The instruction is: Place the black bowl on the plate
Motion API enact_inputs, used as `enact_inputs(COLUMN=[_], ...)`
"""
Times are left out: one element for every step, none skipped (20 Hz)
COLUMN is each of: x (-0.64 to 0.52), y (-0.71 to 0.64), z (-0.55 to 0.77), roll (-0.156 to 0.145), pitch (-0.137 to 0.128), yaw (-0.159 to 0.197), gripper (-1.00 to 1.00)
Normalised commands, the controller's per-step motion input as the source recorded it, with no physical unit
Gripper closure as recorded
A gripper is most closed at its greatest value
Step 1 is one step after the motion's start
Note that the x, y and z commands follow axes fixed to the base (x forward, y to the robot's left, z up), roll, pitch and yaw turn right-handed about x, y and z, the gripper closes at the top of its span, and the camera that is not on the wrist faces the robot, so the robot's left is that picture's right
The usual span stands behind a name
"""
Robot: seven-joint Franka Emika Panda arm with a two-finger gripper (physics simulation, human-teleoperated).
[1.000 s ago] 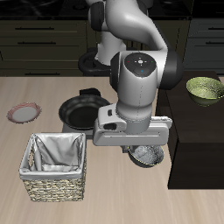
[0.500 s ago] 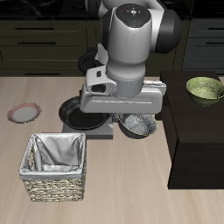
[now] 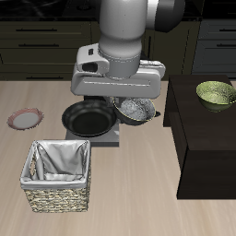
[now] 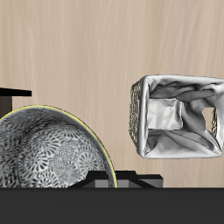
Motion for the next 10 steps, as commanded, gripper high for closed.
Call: enact_inputs(x=[-0.24, -0.24, -0.23, -0.38, -0.53, -0.47, -0.41, -0.19, -0.49, -0.34], y=[-0.25, -0.14, -0.30, -0.34, -0.45, -0.85, -0.31, 0.03, -0.50, -0.60], z=[0.14, 0.06, 0.06, 0.14, 0.14, 0.12, 0.08, 0.04, 0.11, -0.07], roll=[0.032, 0.001, 0.036, 0.009, 0.051, -0.020, 0.028, 0.033, -0.003, -0.028], pitch=[-0.072, -0.027, 0.029, -0.046, -0.047, 0.045, -0.005, -0.048, -0.078, 0.045], yaw=[0.044, 0.028, -0.052, -0.001, 0.075, -0.127, 0.026, 0.080, 0.015, -0.051], gripper=[1.00, 1.00, 1.00, 1.00, 1.00, 1.00, 1.00, 1.00, 1.00, 1.00])
